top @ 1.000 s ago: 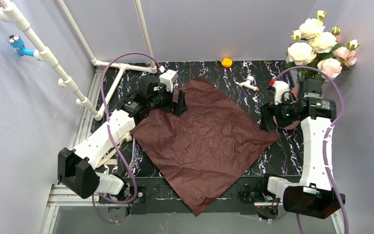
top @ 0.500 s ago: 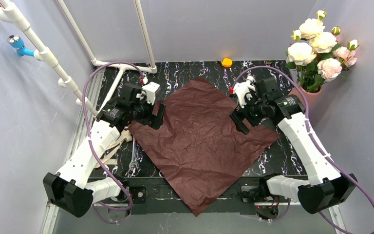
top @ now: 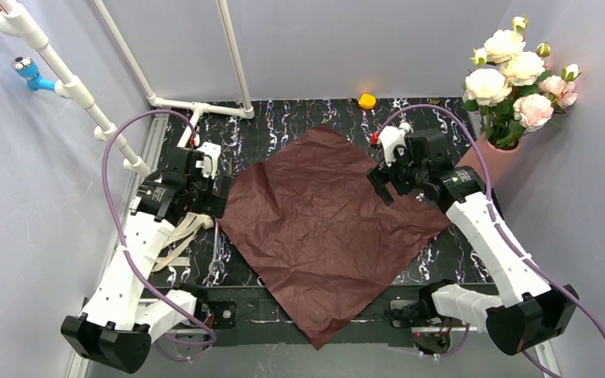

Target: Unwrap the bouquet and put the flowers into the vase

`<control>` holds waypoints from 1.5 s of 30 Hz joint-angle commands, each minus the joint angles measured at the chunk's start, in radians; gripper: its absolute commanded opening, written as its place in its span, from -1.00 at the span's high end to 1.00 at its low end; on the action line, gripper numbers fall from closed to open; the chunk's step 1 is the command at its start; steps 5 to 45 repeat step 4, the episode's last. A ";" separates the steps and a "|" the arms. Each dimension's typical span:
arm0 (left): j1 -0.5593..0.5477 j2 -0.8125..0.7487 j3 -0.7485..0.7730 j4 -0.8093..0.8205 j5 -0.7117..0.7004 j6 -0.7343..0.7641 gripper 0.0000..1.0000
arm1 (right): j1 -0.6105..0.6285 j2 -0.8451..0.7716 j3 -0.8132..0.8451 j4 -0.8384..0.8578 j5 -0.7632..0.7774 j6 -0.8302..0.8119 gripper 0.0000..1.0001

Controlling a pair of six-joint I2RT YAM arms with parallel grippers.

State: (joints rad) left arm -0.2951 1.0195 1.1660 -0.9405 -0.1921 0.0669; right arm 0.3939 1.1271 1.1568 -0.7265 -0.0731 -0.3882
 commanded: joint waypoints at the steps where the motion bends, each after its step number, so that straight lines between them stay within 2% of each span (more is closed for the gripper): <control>1: 0.030 0.008 0.026 -0.013 -0.048 0.028 -0.96 | 0.002 -0.047 -0.010 0.092 0.018 0.032 -0.97; 45: 0.032 0.019 0.042 -0.014 -0.029 0.037 -0.96 | 0.002 -0.065 -0.008 0.095 0.017 0.039 -0.97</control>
